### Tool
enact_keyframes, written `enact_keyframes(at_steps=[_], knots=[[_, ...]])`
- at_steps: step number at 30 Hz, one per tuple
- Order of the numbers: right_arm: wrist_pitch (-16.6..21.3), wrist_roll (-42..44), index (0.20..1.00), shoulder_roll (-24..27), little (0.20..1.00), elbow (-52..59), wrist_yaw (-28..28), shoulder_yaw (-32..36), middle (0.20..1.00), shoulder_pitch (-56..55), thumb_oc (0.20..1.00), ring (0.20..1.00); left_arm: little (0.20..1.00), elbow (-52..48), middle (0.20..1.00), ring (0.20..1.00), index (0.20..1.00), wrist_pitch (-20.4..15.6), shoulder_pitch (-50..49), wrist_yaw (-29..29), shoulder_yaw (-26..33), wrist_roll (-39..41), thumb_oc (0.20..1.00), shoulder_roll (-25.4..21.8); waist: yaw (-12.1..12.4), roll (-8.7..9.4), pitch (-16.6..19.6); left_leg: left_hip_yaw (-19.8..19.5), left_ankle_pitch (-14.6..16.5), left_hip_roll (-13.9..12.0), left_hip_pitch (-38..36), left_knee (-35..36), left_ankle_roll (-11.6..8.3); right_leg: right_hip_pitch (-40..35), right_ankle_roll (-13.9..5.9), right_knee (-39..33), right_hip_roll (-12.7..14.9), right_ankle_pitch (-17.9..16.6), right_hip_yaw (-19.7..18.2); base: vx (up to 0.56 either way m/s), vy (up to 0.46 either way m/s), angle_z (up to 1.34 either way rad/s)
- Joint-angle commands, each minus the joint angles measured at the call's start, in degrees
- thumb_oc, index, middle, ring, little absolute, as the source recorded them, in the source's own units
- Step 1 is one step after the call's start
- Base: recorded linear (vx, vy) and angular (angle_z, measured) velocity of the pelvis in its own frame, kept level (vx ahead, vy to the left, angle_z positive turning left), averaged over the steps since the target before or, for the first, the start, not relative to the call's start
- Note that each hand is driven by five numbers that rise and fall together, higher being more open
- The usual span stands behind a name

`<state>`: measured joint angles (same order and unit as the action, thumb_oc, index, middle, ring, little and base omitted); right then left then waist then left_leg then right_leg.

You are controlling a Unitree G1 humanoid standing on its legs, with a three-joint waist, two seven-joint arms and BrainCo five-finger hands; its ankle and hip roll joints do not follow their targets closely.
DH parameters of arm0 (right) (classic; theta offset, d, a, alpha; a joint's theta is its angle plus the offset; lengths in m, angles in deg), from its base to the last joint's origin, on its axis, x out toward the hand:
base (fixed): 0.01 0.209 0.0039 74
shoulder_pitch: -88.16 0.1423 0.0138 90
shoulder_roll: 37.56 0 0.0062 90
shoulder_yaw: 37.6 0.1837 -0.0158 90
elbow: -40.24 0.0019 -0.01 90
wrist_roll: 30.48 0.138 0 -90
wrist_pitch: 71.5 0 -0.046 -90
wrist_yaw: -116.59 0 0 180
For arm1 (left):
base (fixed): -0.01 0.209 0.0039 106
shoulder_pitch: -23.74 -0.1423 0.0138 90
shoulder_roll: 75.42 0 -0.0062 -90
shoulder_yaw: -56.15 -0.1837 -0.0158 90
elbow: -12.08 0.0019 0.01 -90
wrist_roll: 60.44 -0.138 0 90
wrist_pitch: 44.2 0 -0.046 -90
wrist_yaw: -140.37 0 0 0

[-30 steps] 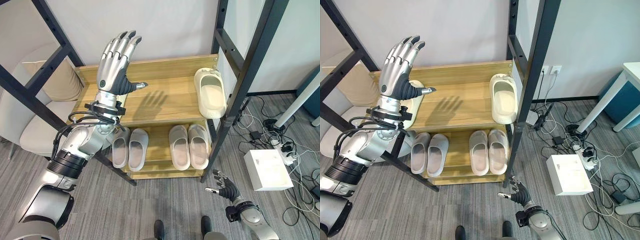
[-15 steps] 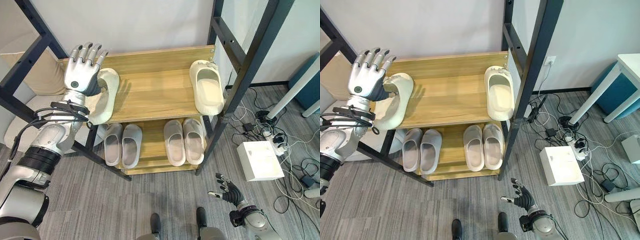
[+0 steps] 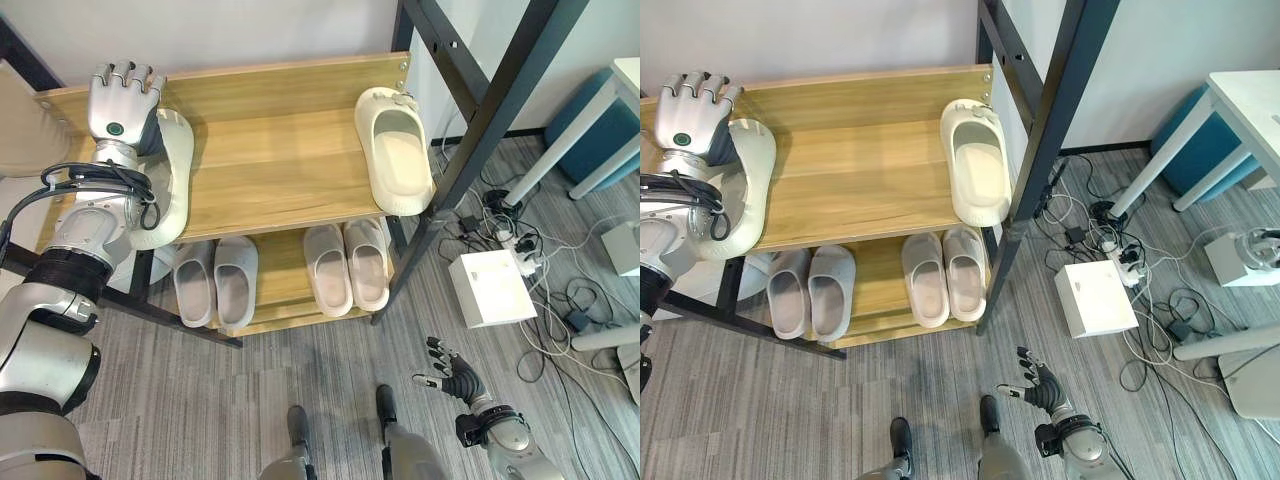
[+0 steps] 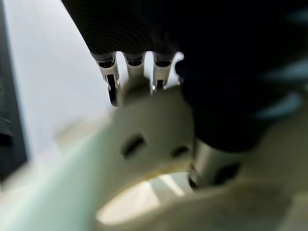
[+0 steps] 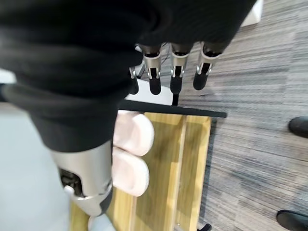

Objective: Arrange the slippers neatly on the shoe rack.

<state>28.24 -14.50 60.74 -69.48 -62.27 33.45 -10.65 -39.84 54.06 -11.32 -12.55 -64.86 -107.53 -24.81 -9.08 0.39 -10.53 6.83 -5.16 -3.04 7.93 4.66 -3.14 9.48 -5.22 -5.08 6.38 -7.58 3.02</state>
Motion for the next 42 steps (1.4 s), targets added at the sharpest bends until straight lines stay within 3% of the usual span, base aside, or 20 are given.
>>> enact_keyframes(at_steps=[1,6,14,30,33,34,42], knots=[[3.28,2.16,1.000,0.48,1.000,4.08,0.13,2.16,1.000,1.04,1.000,1.000,0.200,2.63,0.200,0.200,0.200,0.90,7.86,1.08,-0.25,1.48,0.200,-3.00,0.46,0.06,0.83,-0.82,7.80,-0.69,-5.40,0.34,-0.68,-3.46,-6.03,0.08,2.66,4.97,1.95,0.00,0.000,0.00],[3.15,2.27,1.000,-0.05,1.000,4.40,0.10,1.93,1.000,1.39,1.000,1.000,0.200,-0.36,0.200,0.200,0.200,-0.56,6.37,0.62,0.40,1.66,0.200,-1.89,0.69,-0.29,0.96,-1.05,8.11,-0.43,-5.83,0.34,-0.57,-3.86,-5.98,0.08,2.79,5.20,2.13,0.00,0.000,0.00],[3.01,2.10,1.000,0.28,1.000,4.79,0.18,1.64,1.000,1.27,1.000,1.000,0.200,-10.44,0.200,0.200,0.200,-2.84,5.13,-0.88,-0.41,-3.07,0.200,4.80,0.50,-0.77,1.01,-1.52,8.39,-0.50,-6.53,0.34,-0.62,-4.86,-5.73,0.08,2.74,5.83,2.43,0.00,-0.012,0.01],[2.99,4.51,1.000,2.56,1.000,6.71,-0.06,3.18,1.000,-0.72,1.000,1.000,0.200,4.36,0.200,0.200,0.200,-2.59,18.63,-3.40,-12.69,-0.18,0.200,12.96,-4.09,-2.82,1.24,2.73,7.94,-2.13,-8.45,0.34,-1.34,-3.64,-5.35,0.08,1.00,5.37,-1.82,0.00,-0.043,-0.16],[3.36,4.62,1.000,2.27,1.000,5.75,0.30,2.37,1.000,-1.09,1.000,1.000,0.200,10.06,0.200,0.200,0.200,-1.23,21.16,-3.43,-12.58,0.36,0.200,17.14,-4.13,-3.35,1.80,2.41,7.77,-2.37,-8.56,0.34,-1.49,-4.10,-5.11,0.08,0.63,5.81,-1.48,0.01,-0.074,-0.03],[3.06,4.82,1.000,2.38,1.000,6.06,-0.04,2.27,1.000,-1.35,1.000,1.000,1.000,11.64,1.000,1.000,1.000,-1.19,21.96,-3.83,-13.10,1.11,1.000,17.84,-4.29,-3.49,1.94,2.44,7.70,-2.44,-8.61,0.34,-1.56,-4.24,-5.05,0.08,0.56,5.85,-1.47,0.00,-0.030,0.05],[1.78,5.79,1.000,1.65,1.000,5.94,-0.38,2.83,1.000,-1.22,1.000,1.000,1.000,12.40,1.000,1.000,1.000,-1.37,22.89,-6.28,-11.69,5.06,1.000,18.86,-3.03,-3.78,3.15,0.99,7.25,-2.69,-8.88,0.34,-1.77,-5.93,-4.55,0.08,0.28,6.60,0.30,0.00,-0.035,0.06]])
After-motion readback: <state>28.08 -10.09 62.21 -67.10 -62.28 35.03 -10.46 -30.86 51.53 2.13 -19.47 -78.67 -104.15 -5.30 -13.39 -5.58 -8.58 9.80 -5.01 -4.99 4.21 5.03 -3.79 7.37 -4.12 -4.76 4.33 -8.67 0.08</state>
